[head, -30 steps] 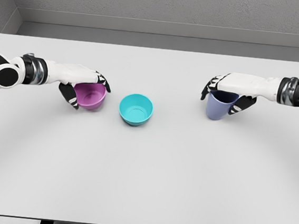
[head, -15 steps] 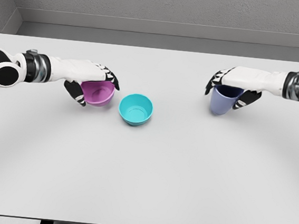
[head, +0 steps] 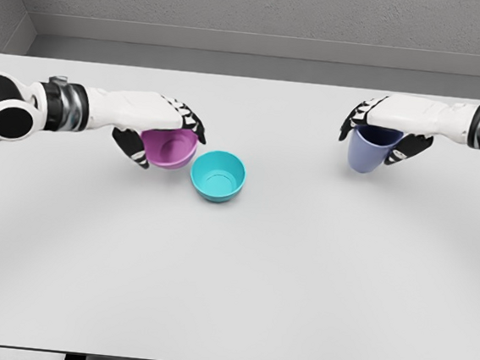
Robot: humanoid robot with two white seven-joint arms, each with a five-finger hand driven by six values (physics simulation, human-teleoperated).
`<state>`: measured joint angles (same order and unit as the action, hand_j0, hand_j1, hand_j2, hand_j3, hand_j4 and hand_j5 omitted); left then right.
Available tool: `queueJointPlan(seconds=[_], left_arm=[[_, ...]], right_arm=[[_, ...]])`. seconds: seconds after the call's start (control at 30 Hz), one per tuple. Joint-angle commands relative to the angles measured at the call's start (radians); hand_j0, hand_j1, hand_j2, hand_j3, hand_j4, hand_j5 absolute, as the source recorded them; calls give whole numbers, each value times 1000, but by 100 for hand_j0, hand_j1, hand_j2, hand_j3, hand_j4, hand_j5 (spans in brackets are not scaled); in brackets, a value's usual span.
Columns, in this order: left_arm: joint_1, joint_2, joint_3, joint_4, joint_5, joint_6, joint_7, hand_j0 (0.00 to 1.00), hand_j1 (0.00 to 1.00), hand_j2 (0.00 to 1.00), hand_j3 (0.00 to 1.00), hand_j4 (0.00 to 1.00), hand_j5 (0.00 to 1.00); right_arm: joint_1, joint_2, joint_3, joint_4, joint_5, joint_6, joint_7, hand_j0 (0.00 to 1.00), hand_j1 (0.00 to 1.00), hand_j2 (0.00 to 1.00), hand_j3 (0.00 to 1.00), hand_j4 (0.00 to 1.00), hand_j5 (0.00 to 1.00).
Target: Stacking bowl and cup with both arms
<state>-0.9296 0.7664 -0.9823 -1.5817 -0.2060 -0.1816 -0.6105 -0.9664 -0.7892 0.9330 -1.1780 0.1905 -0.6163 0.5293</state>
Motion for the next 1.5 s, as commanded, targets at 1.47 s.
queueJointPlan(seconds=[1.47], left_arm=[[9, -176, 1, 12, -69, 2, 0, 74, 74, 74, 74, 74, 74]], right_arm=[[-20, -21, -6, -152, -9, 5, 1, 68, 68, 68, 68, 68, 68]])
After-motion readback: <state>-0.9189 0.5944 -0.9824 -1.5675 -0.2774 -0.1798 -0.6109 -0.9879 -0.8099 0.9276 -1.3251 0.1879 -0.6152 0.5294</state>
